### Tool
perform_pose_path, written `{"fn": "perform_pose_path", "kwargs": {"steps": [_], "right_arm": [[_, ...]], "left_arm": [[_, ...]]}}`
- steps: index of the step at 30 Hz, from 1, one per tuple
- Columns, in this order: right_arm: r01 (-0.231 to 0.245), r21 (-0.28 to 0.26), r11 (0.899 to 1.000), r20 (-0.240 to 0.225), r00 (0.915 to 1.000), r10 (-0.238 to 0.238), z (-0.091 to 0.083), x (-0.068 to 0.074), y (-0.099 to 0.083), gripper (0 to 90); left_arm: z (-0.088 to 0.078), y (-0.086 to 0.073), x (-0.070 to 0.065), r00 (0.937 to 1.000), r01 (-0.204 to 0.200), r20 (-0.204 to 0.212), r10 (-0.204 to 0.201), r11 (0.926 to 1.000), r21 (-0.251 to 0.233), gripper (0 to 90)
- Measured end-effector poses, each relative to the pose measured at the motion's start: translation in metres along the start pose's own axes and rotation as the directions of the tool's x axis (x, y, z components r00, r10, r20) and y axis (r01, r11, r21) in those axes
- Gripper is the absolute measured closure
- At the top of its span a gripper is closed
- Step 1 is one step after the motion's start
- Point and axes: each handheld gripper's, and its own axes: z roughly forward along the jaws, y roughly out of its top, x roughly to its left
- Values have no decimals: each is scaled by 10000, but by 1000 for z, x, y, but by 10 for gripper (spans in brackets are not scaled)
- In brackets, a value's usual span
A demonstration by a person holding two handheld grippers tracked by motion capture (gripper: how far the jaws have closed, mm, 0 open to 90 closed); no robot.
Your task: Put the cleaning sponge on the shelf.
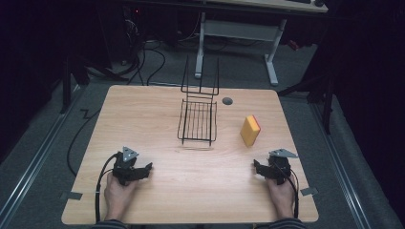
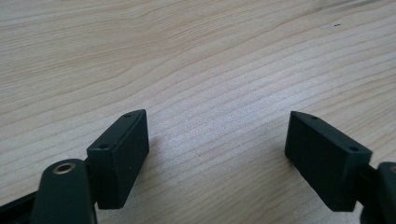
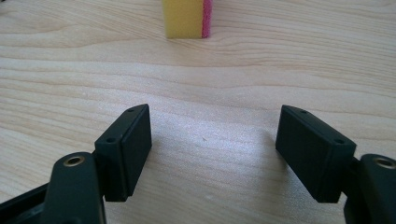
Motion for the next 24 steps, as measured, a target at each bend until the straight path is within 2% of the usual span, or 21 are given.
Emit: {"fn": "perform_pose_path", "kwargs": {"steps": [13, 14, 24], "right_arm": [[134, 48, 9999, -210, 9997, -133, -1, 0, 0, 269], [347, 2, 9994, -252, 9991, -347, 0, -1, 0, 265], [351, 69, 9994, -361, 9987, -348, -1, -1, 0, 244]], "left_arm": [[0, 0, 0, 10000, 9, -6, -9, 10000, 17, 221], [0, 0, 0, 10000, 9, -6, -9, 10000, 17, 221], [0, 0, 0, 10000, 19, -17, -19, 10000, 0, 222]]}}
